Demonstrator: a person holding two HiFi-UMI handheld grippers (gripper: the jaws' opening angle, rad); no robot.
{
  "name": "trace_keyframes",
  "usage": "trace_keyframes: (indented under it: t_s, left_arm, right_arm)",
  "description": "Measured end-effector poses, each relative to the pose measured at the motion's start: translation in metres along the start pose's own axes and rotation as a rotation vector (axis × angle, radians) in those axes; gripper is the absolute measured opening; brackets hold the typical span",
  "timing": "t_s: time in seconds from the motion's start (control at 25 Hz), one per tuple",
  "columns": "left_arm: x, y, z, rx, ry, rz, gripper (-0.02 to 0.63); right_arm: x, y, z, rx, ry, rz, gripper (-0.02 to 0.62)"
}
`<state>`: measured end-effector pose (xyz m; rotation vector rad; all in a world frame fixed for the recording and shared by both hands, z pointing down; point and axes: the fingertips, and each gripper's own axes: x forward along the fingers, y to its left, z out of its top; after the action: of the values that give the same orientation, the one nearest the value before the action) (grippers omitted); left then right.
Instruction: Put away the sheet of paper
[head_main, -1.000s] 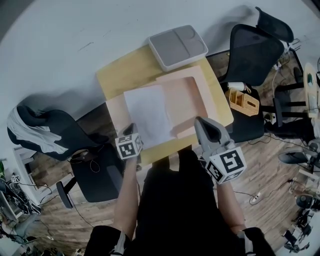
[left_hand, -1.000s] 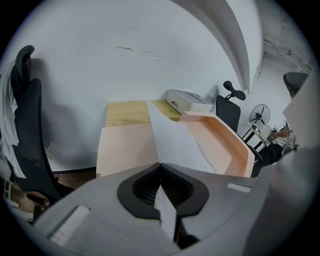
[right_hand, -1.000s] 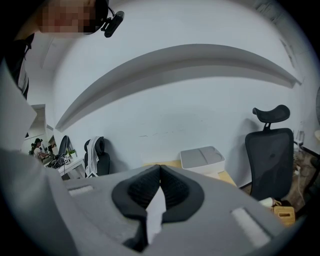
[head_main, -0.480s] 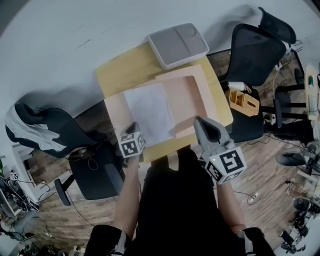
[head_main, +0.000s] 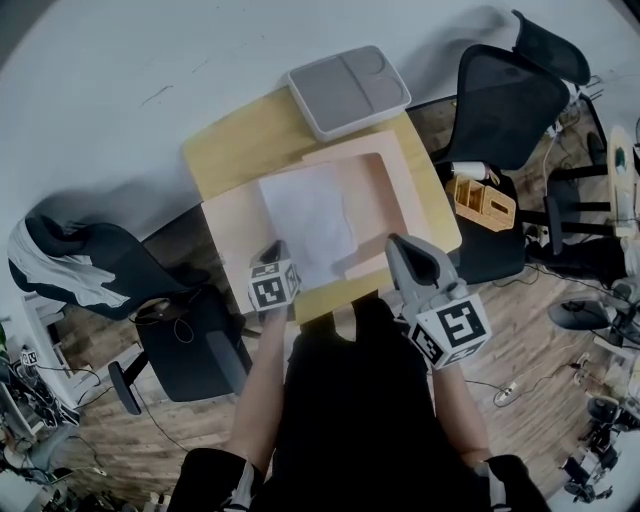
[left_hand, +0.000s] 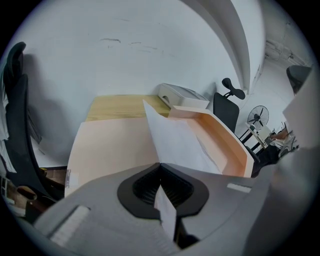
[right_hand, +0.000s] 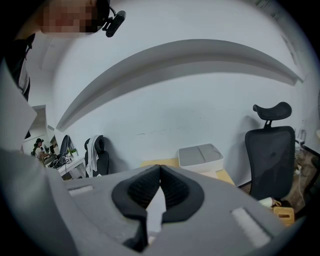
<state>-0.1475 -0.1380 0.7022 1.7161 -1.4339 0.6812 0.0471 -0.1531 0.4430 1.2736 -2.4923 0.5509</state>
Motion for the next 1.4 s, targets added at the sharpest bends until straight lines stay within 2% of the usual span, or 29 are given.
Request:
trace_keyframes:
  t_s: [0.72,1.0,1.4]
  left_arm:
    - [0.029,-0.011,0.014,-0.147,-0.004,0.023,0.009]
    - [0.032,-0.028,0.005,-0.150,0.011,0.009,0.009]
    - [0.038,-0.058,0.003,-0.098,0.033,-0.042,0.009]
  right_arm:
    - [0.006,-0.033,0.003,-0.001,0.027,0.024,0.000]
    - [0.009,-0.035,0.002,-0.007,0.034,0.051,0.000]
    - [0.007,-0.035,-0.002,-0.009,0.050,0.067,0.000]
